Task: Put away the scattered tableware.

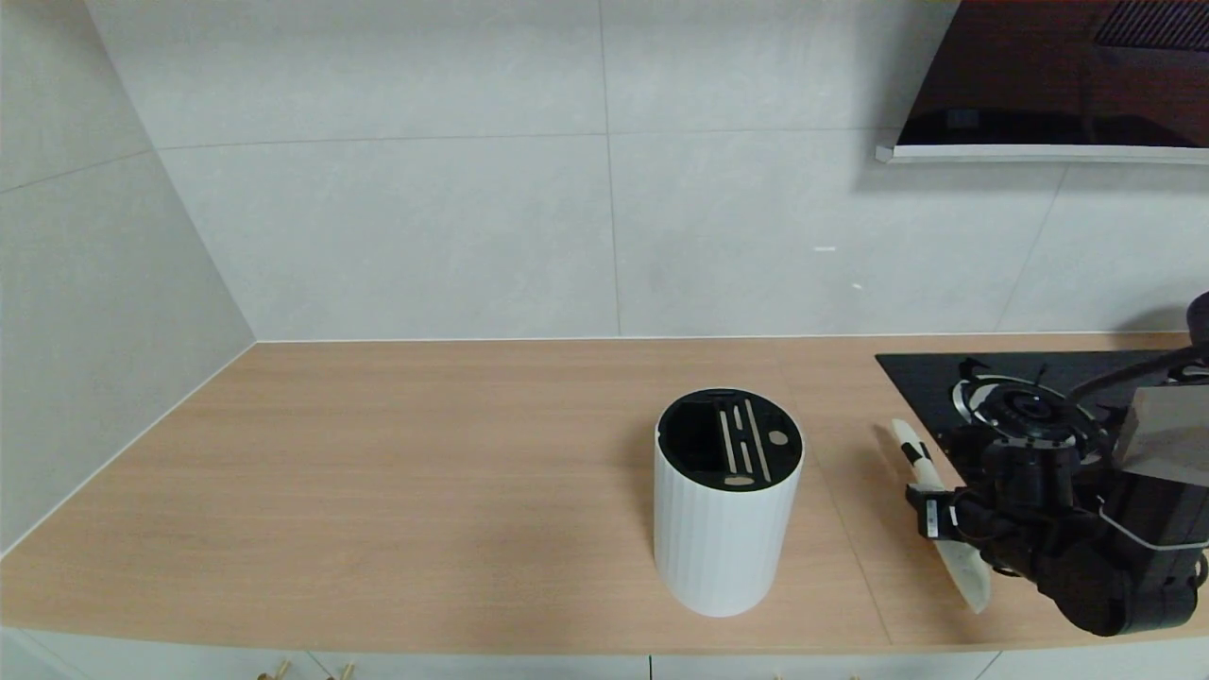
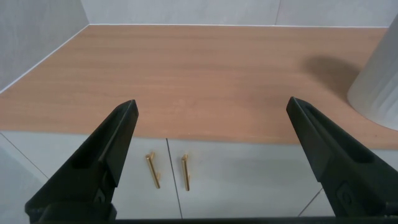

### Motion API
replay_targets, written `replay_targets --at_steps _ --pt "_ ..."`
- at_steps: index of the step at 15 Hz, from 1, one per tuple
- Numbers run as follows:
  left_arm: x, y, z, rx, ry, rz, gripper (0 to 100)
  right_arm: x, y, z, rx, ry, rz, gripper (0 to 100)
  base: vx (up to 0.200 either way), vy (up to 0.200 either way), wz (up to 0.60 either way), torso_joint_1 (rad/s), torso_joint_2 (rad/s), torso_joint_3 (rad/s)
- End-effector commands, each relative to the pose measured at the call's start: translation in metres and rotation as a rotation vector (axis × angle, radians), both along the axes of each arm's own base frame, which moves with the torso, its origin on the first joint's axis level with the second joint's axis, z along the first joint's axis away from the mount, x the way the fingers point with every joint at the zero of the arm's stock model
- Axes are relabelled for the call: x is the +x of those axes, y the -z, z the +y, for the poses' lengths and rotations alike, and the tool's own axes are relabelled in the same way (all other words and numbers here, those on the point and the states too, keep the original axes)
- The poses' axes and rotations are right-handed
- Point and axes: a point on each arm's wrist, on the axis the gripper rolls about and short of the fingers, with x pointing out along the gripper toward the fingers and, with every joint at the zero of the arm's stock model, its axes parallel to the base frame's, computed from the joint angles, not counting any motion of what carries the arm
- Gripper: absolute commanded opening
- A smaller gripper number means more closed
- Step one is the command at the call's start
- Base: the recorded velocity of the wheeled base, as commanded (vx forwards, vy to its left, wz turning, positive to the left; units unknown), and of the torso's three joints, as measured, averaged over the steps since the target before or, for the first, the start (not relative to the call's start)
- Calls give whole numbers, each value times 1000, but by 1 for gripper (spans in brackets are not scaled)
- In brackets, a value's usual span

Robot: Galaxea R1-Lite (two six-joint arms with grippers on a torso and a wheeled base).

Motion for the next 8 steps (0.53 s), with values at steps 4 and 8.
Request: replay_targets --at_steps 4,8 --pt "1 0 0 29 16 12 100 -5 -93 3 32 -6 -159 0 0 0 0 0 0 0" --pt "-10 -85 -5 -70 283 15 100 -12 -177 27 78 -78 -309 0 0 0 0 0 0 0"
